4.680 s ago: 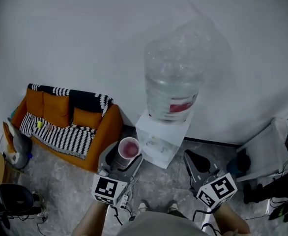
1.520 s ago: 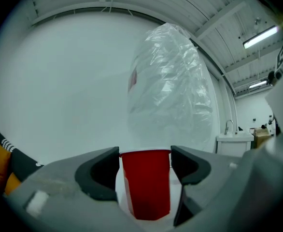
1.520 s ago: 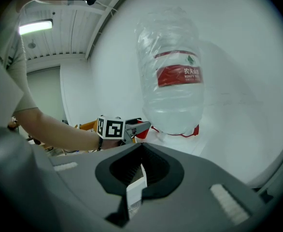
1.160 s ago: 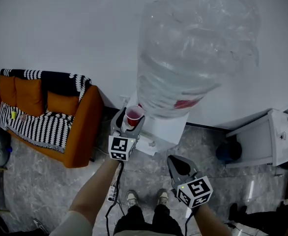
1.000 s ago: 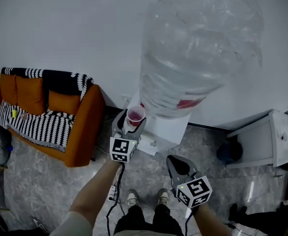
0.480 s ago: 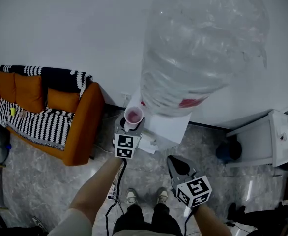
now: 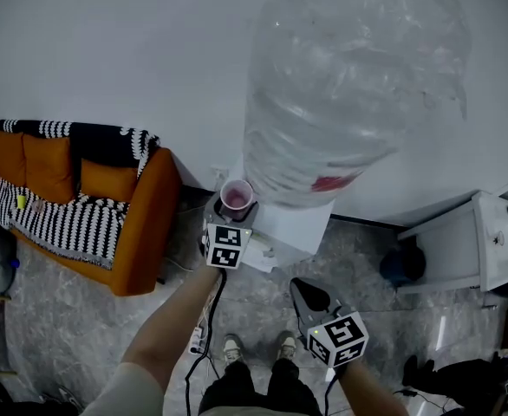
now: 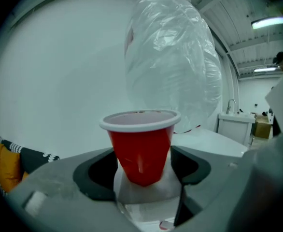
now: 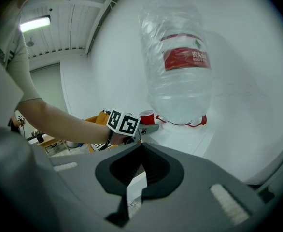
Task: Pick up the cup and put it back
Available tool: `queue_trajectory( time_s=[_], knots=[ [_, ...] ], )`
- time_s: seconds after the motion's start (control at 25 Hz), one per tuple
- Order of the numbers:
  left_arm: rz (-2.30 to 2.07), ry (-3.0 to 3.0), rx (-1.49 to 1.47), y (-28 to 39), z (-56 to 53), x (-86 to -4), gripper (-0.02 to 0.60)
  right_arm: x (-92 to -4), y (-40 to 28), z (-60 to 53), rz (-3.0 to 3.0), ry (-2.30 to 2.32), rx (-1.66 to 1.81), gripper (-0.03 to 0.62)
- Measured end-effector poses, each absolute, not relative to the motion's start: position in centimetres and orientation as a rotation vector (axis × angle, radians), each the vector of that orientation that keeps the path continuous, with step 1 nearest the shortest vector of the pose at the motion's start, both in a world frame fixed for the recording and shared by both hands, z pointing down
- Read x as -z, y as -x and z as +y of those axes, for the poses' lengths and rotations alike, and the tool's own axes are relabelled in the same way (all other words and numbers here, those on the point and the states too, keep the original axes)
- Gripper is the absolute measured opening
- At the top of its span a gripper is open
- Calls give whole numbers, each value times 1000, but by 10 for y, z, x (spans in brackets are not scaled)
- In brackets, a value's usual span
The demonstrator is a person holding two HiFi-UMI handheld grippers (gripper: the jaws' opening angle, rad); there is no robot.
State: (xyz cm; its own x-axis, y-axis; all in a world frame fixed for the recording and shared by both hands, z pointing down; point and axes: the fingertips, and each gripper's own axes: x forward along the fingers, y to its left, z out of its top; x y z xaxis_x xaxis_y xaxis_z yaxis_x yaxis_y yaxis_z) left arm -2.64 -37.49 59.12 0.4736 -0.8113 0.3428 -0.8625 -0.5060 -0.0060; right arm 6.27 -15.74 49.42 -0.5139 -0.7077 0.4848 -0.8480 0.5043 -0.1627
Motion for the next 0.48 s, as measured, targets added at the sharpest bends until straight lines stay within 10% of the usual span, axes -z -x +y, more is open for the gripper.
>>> queue_trajectory(
  time_s=[0.48],
  knots=[
    [-1376, -2519, -387, 60, -303, -553, 388, -464, -67, -161, -2434, -1317, -499, 3]
  ],
)
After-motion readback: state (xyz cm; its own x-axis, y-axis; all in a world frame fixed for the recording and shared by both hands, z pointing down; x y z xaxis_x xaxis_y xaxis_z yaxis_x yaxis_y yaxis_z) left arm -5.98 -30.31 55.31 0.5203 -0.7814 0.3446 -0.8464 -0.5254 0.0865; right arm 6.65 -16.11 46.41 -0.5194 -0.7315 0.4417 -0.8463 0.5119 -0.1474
